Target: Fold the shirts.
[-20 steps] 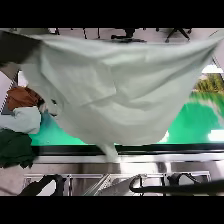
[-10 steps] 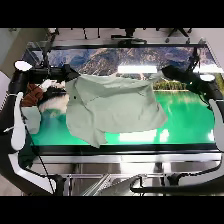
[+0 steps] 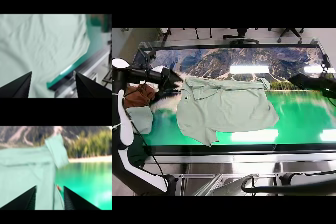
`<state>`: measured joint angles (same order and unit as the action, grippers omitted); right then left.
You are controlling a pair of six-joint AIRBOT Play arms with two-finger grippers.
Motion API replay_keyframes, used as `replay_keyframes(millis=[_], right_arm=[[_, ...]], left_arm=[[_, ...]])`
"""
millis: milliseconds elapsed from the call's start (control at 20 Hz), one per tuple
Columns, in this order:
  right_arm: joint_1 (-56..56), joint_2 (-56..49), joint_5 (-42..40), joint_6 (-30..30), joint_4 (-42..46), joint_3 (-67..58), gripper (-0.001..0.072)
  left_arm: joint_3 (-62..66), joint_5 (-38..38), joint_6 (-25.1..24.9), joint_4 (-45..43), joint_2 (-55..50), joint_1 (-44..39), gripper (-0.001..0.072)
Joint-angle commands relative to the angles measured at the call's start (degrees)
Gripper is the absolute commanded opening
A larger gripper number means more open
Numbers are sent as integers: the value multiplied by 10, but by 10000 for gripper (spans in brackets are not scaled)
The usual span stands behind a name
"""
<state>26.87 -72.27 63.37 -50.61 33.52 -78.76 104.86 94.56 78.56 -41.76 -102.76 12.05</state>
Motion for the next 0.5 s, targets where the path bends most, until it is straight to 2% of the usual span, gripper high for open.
replay_keyframes(millis=[0, 200, 350, 450], right_arm=[[56, 9, 118, -42, 65, 34, 346], [59, 9, 105, -24, 66, 120, 347], [59, 9, 100, -17, 66, 145, 347], [59, 9, 102, -17, 66, 146, 348]], left_arm=[[-135, 43, 16, -161, 87, 10, 576], [-367, -47, 14, -258, 216, 33, 576], [-487, -143, 11, -257, 261, 70, 577], [-527, -192, -12, -224, 251, 83, 576]])
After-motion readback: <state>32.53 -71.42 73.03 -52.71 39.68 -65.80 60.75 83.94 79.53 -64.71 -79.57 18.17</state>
